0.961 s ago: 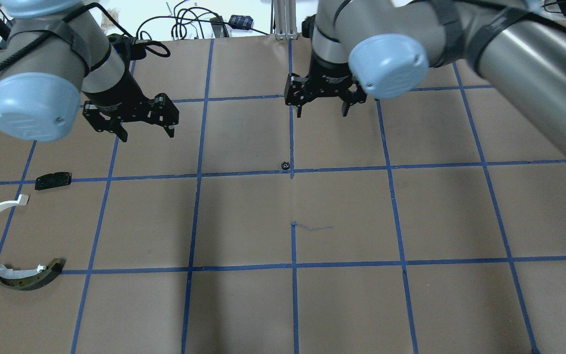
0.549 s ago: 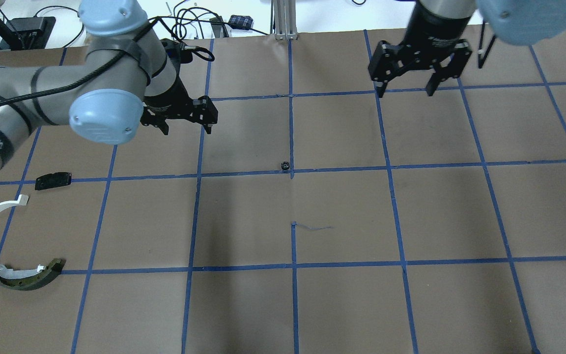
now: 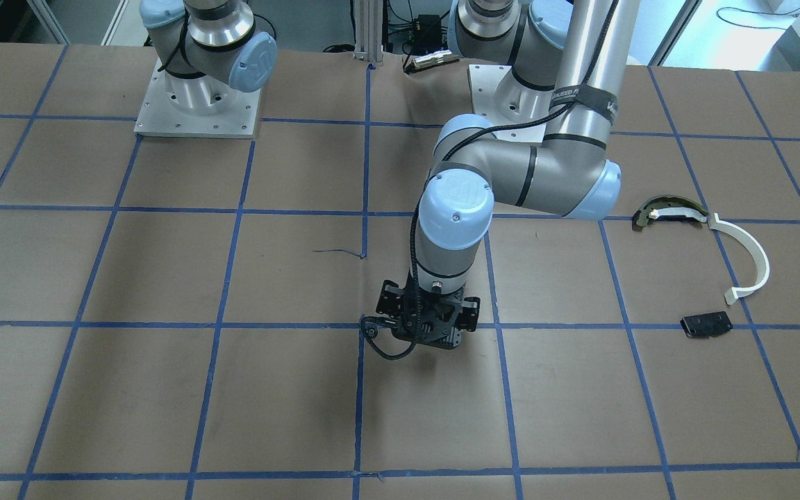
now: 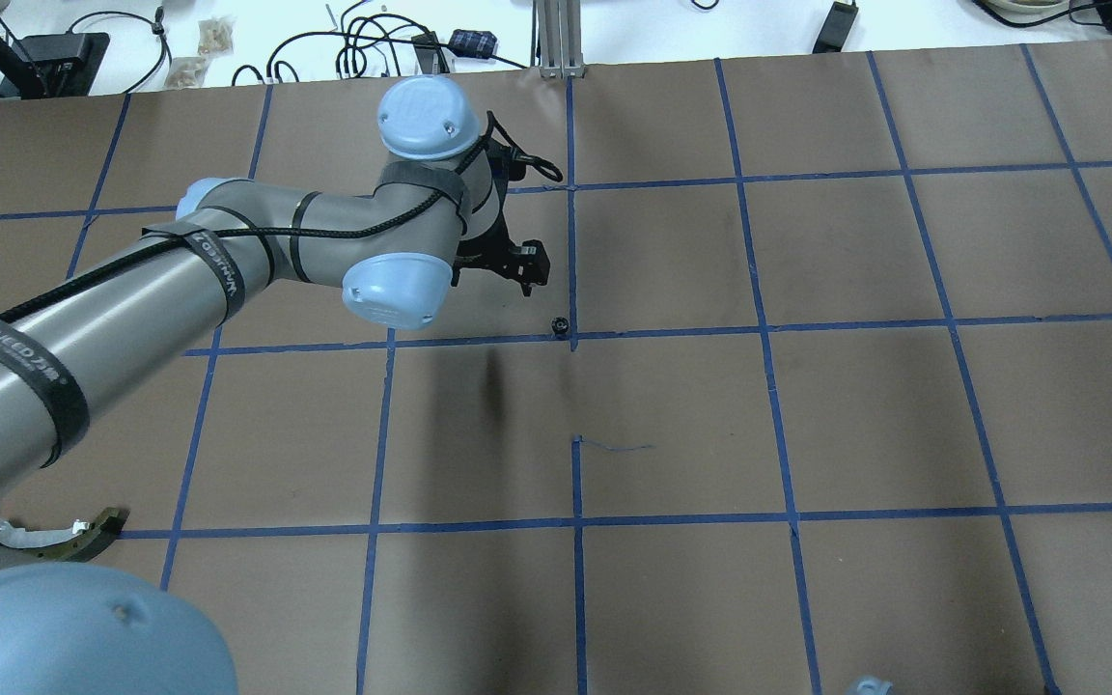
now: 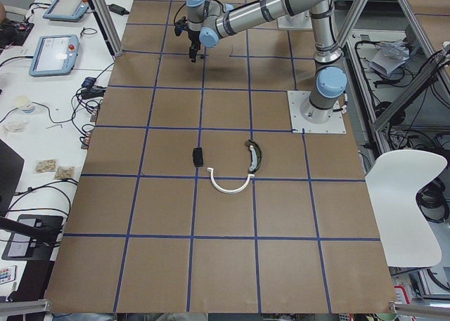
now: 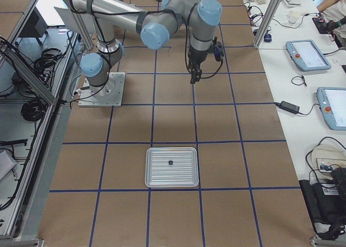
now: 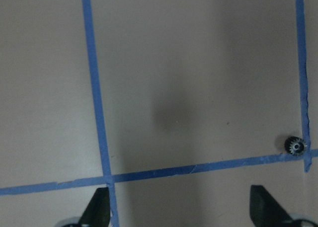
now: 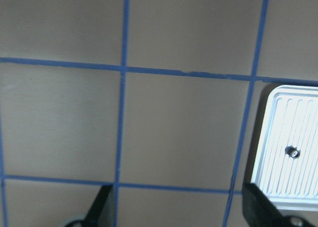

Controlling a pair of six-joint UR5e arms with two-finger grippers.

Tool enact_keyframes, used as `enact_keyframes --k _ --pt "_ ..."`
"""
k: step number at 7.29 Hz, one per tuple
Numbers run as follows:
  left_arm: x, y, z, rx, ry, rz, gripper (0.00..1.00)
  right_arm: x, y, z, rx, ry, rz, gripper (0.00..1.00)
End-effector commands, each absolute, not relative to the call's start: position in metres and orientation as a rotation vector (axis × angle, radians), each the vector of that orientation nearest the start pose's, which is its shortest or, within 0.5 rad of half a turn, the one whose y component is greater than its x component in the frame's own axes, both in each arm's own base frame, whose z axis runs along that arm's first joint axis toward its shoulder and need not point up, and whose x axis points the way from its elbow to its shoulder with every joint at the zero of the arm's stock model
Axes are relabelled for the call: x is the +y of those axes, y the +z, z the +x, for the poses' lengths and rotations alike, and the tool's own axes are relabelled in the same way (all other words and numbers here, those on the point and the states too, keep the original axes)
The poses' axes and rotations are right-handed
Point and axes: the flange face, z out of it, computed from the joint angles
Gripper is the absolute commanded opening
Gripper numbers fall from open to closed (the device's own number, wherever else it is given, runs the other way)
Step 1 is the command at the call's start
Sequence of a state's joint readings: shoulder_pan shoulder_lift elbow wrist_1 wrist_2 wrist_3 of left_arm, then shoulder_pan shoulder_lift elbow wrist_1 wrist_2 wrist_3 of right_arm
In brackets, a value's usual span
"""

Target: Place bearing gear from tray to pile

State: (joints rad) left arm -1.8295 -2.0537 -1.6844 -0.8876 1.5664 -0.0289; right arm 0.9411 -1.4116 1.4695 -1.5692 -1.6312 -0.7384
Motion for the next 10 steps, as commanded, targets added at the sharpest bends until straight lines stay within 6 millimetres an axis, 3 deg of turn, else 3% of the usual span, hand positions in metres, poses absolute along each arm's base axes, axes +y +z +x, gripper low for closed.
enact_keyframes --k 1,3,5,7,8,10 --pt "-0.578 0.204 -0.328 3.16 -0.125 0.446 1.0 -0.503 0.374 -0.353 3.162 0.064 -0.384 0.91" --pt "-0.578 0.181 -0.333 3.181 -0.068 0.447 1.0 -0.485 0.278 -0.429 3.158 0.056 -0.492 0.9" --pt "-0.576 0.178 -0.338 3.184 -0.061 0.423 1.0 -0.459 0.222 -0.449 3.13 0.103 -0.412 0.86" --pt "-0.574 0.175 -0.339 3.183 -0.049 0.425 0.85 -0.441 0.194 -0.449 3.153 0.093 -0.369 0.85" --pt "-0.574 0.171 -0.339 3.183 -0.039 0.424 0.83 -0.432 0.183 -0.447 3.135 0.104 -0.353 0.83" --pt "-0.574 0.169 -0.339 3.183 -0.034 0.422 0.67 -0.429 0.18 -0.447 3.128 0.107 -0.343 0.78"
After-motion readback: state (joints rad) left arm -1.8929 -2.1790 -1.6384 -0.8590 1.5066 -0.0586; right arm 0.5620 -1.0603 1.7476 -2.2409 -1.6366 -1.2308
